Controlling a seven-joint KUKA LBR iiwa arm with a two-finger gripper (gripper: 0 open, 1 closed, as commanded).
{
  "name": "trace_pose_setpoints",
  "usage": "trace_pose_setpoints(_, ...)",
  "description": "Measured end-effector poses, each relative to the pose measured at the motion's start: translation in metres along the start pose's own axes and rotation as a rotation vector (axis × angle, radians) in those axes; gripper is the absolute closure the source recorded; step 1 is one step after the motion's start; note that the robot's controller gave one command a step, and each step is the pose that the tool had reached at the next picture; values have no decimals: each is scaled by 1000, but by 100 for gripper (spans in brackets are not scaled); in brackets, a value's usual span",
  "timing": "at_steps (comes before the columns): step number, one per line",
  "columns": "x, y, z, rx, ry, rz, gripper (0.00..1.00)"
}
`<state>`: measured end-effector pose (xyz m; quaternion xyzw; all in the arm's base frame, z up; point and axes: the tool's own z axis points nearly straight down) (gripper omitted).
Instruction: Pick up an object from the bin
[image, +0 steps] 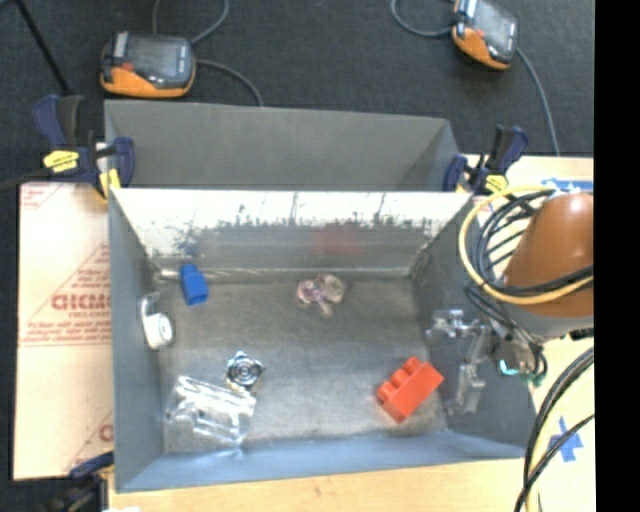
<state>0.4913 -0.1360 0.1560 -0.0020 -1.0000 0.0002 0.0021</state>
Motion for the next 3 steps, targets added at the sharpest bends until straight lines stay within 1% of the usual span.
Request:
trace_pose_setpoints(1, 10, 23, 81, 0, -12, 110, 0)
trace_pose_setpoints(2, 10, 23, 77, -1, -12, 105, 100)
trace_pose_setpoints(3, -5, 39, -48, 0, -16, 113, 100)
